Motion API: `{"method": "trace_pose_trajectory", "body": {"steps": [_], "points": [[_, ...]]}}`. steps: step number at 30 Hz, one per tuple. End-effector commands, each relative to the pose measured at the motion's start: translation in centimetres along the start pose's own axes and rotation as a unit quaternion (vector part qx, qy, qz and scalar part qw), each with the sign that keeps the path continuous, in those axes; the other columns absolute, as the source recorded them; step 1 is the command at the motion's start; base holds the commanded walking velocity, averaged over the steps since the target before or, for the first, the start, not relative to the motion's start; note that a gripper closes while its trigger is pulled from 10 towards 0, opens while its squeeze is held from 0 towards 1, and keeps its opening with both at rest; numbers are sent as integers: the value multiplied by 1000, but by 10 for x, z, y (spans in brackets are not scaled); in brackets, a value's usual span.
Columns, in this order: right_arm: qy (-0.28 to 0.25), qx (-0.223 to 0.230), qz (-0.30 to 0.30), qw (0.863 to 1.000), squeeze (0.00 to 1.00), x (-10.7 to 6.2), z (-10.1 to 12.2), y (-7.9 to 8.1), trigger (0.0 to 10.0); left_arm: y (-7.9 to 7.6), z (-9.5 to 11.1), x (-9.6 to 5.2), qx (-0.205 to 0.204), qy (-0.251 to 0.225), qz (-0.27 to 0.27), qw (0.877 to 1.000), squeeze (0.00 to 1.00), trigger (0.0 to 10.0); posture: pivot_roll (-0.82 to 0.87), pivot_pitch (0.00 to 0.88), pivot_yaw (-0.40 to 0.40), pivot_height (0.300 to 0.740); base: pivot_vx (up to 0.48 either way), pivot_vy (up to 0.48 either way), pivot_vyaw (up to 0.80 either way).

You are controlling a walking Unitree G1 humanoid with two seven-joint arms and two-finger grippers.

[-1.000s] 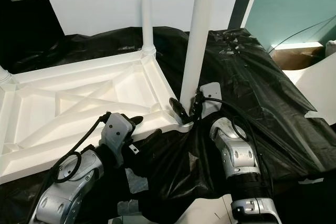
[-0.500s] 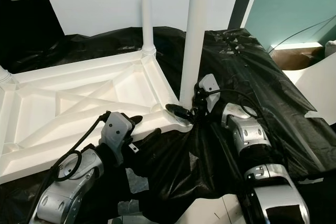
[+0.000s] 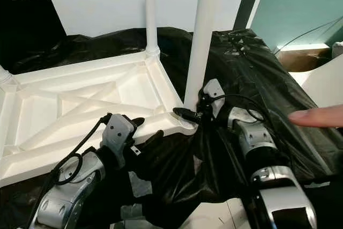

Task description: Building children table

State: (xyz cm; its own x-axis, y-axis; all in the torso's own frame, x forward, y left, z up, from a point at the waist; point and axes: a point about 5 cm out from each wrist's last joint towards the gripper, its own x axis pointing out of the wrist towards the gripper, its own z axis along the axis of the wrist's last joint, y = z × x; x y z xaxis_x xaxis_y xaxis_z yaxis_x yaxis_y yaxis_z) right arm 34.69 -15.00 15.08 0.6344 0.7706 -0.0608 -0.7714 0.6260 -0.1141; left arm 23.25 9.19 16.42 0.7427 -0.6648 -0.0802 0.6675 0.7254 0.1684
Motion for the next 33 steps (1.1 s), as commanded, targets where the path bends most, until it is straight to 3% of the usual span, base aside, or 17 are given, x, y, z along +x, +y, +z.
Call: {"method": "trace_pose_trajectory", "body": {"steps": [1, 6, 9, 11, 13, 15, 17, 19, 23, 24, 25, 26, 27, 33], "points": [[13, 9, -28, 999, 0, -3, -7, -2, 0, 2, 0, -1, 0, 0, 22, 1000, 0, 10000, 102, 60, -50, 740, 0, 0, 0], [22, 30, -115, 993, 0, 2, -14, 9, 0, 1, 2, 0, -8, -7, 19, 1000, 0, 10000, 95, 64, -46, 740, 0, 0, 0], [26, 61, -183, 981, 0, 8, -19, 20, 0, 0, 2, 1, -10, -6, 18, 1000, 0, 10000, 93, 68, -45, 740, 0, 0, 0], [27, 66, -193, 979, 0, 9, -20, 22, 0, 0, 1, 1, -10, -6, 18, 1000, 0, 10000, 93, 68, -45, 740, 0, 0, 0], [31, 80, -248, 965, 0, 12, -23, 29, 0, -1, 2, 1, -12, -7, 16, 1000, 0, 10000, 93, 70, -45, 740, 0, 0, 0], [23, 104, -335, 936, 0, 17, -24, 39, 0, -2, 1, 1, -15, -6, 16, 1000, 0, 10000, 92, 74, -46, 740, 0, 0, 0], [21, 116, -346, 931, 0, 18, -24, 43, 0, -2, 1, 1, -16, -7, 16, 1000, 0, 10000, 94, 75, -48, 740, 0, 0, 0], [20, 127, -332, 935, 0, 23, -23, 52, 0, -3, 1, 2, -18, -7, 16, 1000, 0, 10000, 93, 76, -47, 740, 0, 0, 0], [15, 127, -325, 937, 0, 24, -21, 54, 235, -4, 1, 2, -19, -7, 15, 1000, 0, 10000, 92, 74, -50, 740, 0, 0, 0], [15, 124, -323, 938, 0, 23, -19, 55, 1216, -4, 1, 2, -18, -7, 15, 1000, 0, 10000, 94, 73, -53, 740, 0, 0, 0], [15, 124, -323, 938, 0, 23, -19, 55, 1216, -4, 1, 2, -18, -7, 15, 1000, 0, 10000, 94, 73, -53, 740, 0, 0, 0], [14, 124, -318, 940, 0, 23, -18, 56, 3804, -3, 0, 2, -18, -7, 16, 1000, 0, 10000, 94, 72, -55, 740, 0, 0, 0], [11, 122, -320, 939, 0, 21, -16, 56, 10000, -1, 1, 1, -18, -8, 20, 1000, 0, 10000, 94, 71, -56, 740, 0, 0, 0], [-8, 113, -316, 942, 16, 18, -7, 50, 10000, -3, 0, 1, -18, -7, 20, 1000, 0, 10000, 92, 68, -66, 740, 0, 0, 0]]}}
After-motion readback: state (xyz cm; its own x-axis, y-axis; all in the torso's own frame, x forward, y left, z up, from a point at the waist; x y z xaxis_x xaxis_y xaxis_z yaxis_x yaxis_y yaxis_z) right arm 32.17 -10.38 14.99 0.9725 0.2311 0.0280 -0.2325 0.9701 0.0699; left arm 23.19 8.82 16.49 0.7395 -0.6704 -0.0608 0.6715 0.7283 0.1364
